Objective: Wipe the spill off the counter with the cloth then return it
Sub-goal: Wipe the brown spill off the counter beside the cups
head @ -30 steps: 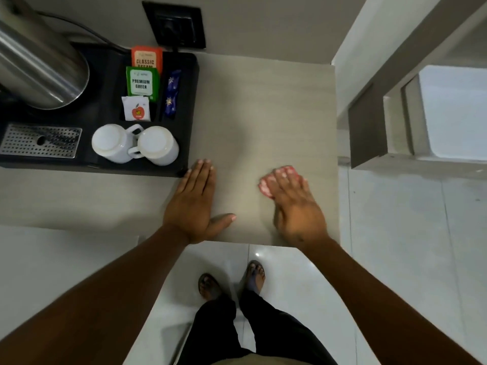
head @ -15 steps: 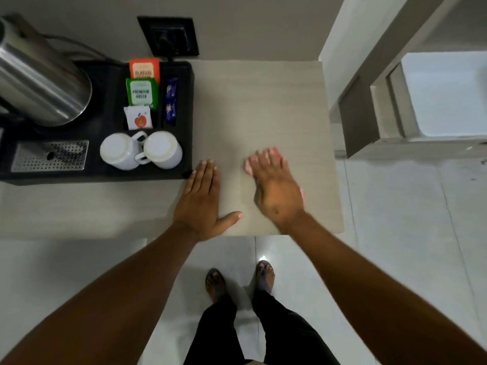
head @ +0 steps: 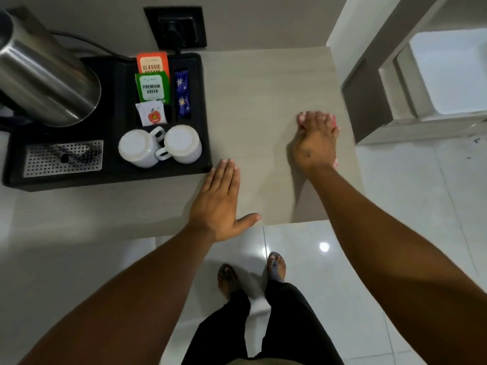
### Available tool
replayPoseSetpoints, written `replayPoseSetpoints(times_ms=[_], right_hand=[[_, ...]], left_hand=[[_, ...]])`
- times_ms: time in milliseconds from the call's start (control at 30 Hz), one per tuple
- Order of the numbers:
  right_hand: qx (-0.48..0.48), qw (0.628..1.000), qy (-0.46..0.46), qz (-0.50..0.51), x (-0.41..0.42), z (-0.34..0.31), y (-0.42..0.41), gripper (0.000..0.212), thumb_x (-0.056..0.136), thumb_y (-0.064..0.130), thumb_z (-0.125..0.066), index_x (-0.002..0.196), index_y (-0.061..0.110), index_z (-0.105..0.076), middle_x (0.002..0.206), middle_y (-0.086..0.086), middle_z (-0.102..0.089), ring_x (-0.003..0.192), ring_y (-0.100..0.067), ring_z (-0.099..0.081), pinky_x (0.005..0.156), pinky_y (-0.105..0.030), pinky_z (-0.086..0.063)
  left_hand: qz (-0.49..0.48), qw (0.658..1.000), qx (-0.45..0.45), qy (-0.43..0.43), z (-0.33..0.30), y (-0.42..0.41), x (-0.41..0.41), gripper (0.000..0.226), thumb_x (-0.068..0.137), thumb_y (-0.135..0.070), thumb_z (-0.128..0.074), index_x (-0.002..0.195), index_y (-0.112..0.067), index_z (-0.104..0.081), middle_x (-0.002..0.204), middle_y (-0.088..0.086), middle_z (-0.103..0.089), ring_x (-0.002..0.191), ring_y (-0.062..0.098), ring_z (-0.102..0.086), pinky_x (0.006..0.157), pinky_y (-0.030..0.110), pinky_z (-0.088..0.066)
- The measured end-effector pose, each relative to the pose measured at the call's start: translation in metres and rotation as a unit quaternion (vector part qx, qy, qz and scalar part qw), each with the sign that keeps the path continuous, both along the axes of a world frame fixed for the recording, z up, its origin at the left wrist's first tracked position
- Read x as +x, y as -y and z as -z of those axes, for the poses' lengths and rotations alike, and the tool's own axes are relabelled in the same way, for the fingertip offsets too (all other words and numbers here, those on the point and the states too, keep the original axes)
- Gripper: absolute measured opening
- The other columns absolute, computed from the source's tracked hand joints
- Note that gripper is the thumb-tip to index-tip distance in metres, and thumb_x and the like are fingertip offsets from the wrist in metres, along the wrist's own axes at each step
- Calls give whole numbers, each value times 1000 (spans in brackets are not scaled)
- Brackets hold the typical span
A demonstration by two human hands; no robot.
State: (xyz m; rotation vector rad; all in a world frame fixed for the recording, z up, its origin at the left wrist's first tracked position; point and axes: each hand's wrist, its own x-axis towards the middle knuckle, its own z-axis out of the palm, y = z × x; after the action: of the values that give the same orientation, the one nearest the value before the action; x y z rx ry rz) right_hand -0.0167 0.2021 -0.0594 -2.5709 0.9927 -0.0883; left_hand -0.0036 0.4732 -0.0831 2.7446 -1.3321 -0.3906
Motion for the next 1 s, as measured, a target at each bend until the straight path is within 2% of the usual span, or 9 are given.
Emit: replayPoseSetpoints(times_ms=[167,333,433,567,633,767,867,933,1000], right_hand=[[-11,989,50,-138,-45,4,-89,50,99,18,-43,148,15,-43,159,-10,-40,153,-32,-22,125,-49,-18],[-32,998,28,-56,-57,5,-28,49,97,17,-44,146,19,-44,154,-13,-46,149,-34,-30,124,-49,-18],[-57,997,41,12,4,0,24,31,96,24,-38,123,16,-51,130,-20,-55,132,-39,-44,117,-56,-28],[-32,997,23,66,110,-4,49,44,96,32,-35,133,14,-50,141,-17,-50,141,-36,-36,124,-49,-17],[-26,999,17,26,149,-8,28,46,96,29,-35,135,11,-50,143,-19,-49,140,-36,-37,124,-46,-15],[-2,988,66,-142,158,-12,-60,44,89,12,-44,131,13,-55,141,-18,-54,138,-38,-40,119,-46,-29],[-2,967,50,-248,138,-3,-64,51,92,8,-49,142,21,-52,153,-8,-48,150,-31,-29,125,-44,-19],[-9,970,72,-232,135,-2,-25,43,92,8,-50,130,22,-61,143,-6,-57,143,-31,-39,119,-38,-26],[-20,984,119,-130,132,-5,29,33,93,13,-50,118,20,-69,126,-9,-66,126,-34,-55,111,-37,-38]], left_hand=[[0,1000,-4,-3,-1,4,1,122,83,-91,-20,161,0,1,172,20,4,160,31,10,130,52,-6],[-8,999,-38,-10,4,0,-2,120,85,-89,-28,162,0,-3,173,19,1,160,30,8,130,52,-8],[-9,999,-36,-23,2,-2,-2,123,84,-91,-32,162,0,-5,173,19,-2,160,30,5,130,51,-7],[-2,999,-44,-27,0,1,4,122,83,-89,-37,161,1,-11,172,21,-9,160,33,-2,129,52,-10],[-2,998,-59,-25,-1,1,5,123,82,-88,-42,160,1,-13,172,21,-11,160,33,-3,129,51,-10],[-5,998,-45,-35,-1,4,5,125,81,-91,-37,161,0,-9,173,20,-7,161,32,1,129,53,-11],[-7,998,-57,-39,-2,2,5,119,84,-88,-32,161,1,-12,172,21,-8,161,32,0,128,54,-13],[-8,996,-76,-36,-3,1,4,116,85,-84,-40,160,2,-18,172,21,-13,160,33,-3,128,54,-14],[-8,996,-80,-37,-2,0,3,116,84,-83,-46,160,1,-19,172,20,-13,161,32,-3,128,54,-14]])
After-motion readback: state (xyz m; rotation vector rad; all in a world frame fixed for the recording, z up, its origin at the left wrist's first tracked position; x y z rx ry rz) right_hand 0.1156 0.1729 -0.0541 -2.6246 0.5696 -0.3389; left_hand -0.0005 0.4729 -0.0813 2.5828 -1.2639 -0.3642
